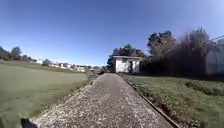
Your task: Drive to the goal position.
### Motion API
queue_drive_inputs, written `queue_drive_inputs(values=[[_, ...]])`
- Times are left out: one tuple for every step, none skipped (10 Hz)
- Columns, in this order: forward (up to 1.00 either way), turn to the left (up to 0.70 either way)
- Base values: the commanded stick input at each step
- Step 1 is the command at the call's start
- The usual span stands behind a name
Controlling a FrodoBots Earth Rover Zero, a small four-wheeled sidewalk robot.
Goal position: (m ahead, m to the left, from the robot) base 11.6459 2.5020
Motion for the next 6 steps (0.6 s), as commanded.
queue_drive_inputs(values=[[0.50, 0.00], [0.50, 0.00], [0.50, 0.00], [0.50, 0.00], [0.50, 0.00], [0.50, 0.00]])
